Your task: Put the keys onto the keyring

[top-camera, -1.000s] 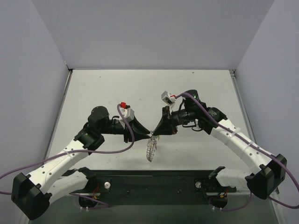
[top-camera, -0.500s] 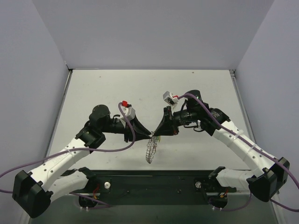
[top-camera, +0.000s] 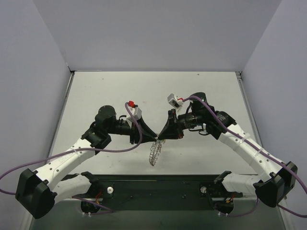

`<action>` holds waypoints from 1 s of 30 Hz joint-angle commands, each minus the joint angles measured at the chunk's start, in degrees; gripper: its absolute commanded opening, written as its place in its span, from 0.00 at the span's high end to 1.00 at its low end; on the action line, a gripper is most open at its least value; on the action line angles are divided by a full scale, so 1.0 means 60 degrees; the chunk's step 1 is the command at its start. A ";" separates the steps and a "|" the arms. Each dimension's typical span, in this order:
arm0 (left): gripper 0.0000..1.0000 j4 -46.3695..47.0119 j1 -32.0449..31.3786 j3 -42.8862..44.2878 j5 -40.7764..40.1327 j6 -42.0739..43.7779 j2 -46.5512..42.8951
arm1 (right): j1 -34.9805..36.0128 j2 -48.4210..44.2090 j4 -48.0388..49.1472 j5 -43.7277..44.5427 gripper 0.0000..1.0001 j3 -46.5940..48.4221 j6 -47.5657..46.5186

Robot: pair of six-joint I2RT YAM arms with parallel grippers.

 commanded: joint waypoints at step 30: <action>1.00 0.1156 -0.0155 0.0651 0.0325 -0.0536 0.0591 | 0.0046 -0.0429 0.0953 0.0616 0.82 0.0185 0.0332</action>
